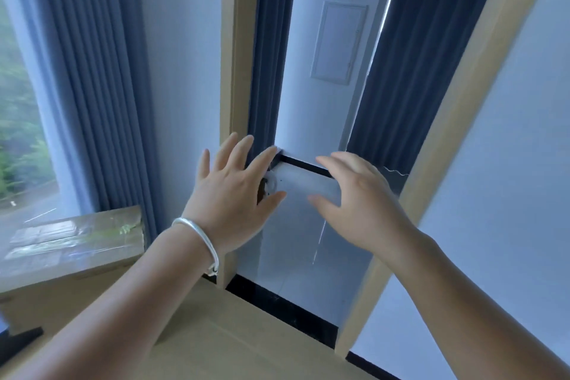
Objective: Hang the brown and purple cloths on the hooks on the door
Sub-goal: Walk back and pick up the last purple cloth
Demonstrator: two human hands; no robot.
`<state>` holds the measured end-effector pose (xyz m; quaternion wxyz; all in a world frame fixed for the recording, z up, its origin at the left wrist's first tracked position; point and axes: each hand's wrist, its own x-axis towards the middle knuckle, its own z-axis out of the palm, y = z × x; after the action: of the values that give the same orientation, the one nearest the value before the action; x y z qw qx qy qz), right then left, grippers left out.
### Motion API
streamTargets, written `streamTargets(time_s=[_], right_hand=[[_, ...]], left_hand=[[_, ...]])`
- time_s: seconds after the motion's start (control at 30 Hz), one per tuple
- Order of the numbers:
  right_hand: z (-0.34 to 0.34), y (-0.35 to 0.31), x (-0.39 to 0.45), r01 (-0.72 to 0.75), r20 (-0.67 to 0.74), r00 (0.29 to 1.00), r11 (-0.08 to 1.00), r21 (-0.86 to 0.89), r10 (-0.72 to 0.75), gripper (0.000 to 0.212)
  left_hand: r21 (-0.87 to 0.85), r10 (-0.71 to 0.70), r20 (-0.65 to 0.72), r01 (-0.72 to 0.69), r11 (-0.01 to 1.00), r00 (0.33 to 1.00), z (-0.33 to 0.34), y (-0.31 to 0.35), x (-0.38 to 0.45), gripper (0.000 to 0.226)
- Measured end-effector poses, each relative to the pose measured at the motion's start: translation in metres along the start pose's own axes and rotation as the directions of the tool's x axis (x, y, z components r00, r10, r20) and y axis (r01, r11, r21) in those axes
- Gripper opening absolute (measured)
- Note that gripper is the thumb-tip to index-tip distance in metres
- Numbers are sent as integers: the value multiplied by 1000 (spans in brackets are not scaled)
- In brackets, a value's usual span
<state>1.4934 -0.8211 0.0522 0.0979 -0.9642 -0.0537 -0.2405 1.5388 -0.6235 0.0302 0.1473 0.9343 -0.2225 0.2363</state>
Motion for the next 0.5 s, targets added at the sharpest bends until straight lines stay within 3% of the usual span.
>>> streamTargets(time_s=[0.27,0.5], right_hand=[[97,-76,100,274,112,948,942,192,-298,58],[177,-161,181,534,107,787,758,374,-607,61]], left_hand=[[122,-307,-26,308,943,951,2,-120,-12,69],[274,-585,-121,594,757,802,-8,-207,-31,72]])
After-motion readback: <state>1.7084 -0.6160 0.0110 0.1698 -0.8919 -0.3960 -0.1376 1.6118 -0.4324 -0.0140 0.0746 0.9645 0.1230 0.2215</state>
